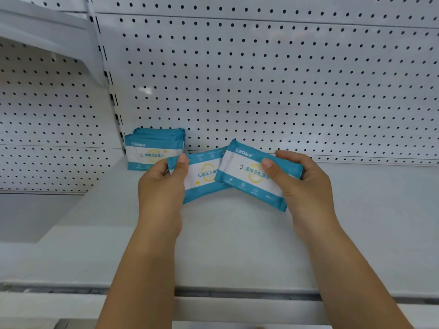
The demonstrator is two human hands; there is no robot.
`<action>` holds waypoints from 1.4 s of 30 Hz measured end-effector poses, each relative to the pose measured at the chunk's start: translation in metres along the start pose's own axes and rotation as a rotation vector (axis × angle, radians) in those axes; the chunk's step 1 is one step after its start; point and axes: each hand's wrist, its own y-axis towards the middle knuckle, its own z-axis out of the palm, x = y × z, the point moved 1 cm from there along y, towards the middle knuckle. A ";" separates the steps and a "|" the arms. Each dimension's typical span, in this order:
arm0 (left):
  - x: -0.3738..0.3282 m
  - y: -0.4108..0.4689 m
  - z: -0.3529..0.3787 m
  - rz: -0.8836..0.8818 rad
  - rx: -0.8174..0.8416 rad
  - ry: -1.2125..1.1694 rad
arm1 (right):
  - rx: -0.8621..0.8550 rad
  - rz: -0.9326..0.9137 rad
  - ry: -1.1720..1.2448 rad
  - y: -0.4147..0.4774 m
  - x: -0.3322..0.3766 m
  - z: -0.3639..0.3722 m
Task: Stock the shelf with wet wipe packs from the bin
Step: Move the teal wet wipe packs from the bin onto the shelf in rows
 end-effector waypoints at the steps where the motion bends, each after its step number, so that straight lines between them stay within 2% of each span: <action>1: -0.001 -0.001 0.001 -0.002 0.014 0.015 | -0.012 -0.002 0.004 0.000 0.000 -0.001; 11: 0.002 -0.004 0.007 -0.049 0.186 0.146 | 0.083 0.002 -0.191 -0.005 -0.012 0.009; 14: -0.001 -0.001 0.002 -0.072 0.129 0.042 | 0.030 0.004 -0.203 -0.002 -0.015 0.006; 19: -0.009 0.007 -0.012 -0.103 -0.007 -0.177 | -0.168 0.030 -0.162 0.004 -0.018 -0.003; 27: -0.010 0.007 -0.022 -0.102 -0.024 -0.251 | -0.126 0.146 -0.112 -0.001 -0.013 0.006; 32: -0.006 0.005 -0.017 -0.134 -0.093 -0.270 | -0.150 0.295 0.082 -0.001 -0.006 0.002; 35: -0.001 -0.002 -0.004 -0.199 -0.007 -0.342 | -0.121 0.360 0.195 -0.001 -0.005 0.002; 38: 0.002 -0.011 0.013 -0.295 0.162 -0.423 | -0.087 0.408 0.252 -0.002 -0.008 0.007; 42: 0.004 -0.022 0.030 -0.414 0.345 -0.499 | -0.125 0.423 0.278 0.001 -0.010 0.005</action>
